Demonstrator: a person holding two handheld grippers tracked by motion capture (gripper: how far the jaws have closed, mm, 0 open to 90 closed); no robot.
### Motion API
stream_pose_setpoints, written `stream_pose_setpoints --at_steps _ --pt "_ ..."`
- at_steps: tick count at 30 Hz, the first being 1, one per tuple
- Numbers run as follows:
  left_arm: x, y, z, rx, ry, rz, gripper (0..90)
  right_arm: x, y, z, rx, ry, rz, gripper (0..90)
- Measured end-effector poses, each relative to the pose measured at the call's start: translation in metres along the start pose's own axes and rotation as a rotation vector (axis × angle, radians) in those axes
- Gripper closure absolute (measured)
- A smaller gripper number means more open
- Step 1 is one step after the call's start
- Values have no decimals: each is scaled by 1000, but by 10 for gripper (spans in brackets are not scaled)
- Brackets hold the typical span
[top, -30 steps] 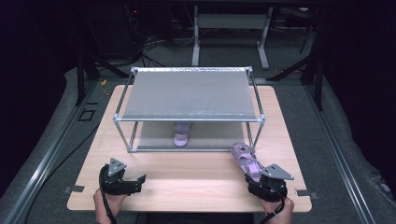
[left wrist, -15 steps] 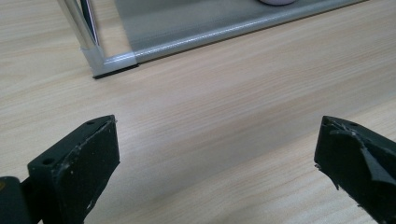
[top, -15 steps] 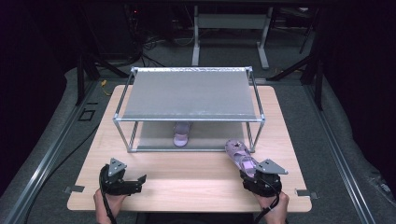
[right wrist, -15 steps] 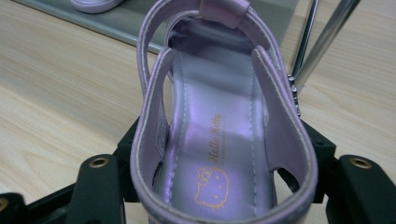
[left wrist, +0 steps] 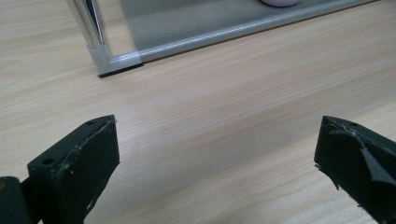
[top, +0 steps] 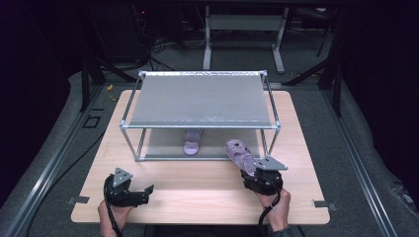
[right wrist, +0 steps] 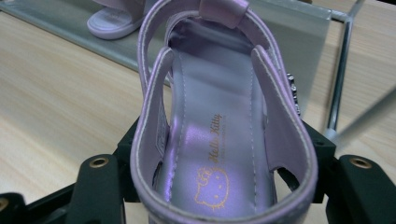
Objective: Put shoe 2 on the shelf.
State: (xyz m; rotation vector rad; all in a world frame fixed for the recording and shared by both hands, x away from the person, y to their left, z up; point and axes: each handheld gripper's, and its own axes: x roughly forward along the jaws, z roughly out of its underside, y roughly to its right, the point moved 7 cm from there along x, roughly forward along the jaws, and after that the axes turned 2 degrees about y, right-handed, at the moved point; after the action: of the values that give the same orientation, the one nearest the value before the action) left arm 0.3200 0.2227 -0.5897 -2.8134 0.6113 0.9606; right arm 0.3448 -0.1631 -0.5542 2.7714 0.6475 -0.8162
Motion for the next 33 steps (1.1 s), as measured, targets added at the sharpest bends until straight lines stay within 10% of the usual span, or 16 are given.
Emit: stream_pose_setpoints --at_steps 33 --pt "0 -2 4 -15 11 7 1 109 -18 -42 77 -28 23 365"
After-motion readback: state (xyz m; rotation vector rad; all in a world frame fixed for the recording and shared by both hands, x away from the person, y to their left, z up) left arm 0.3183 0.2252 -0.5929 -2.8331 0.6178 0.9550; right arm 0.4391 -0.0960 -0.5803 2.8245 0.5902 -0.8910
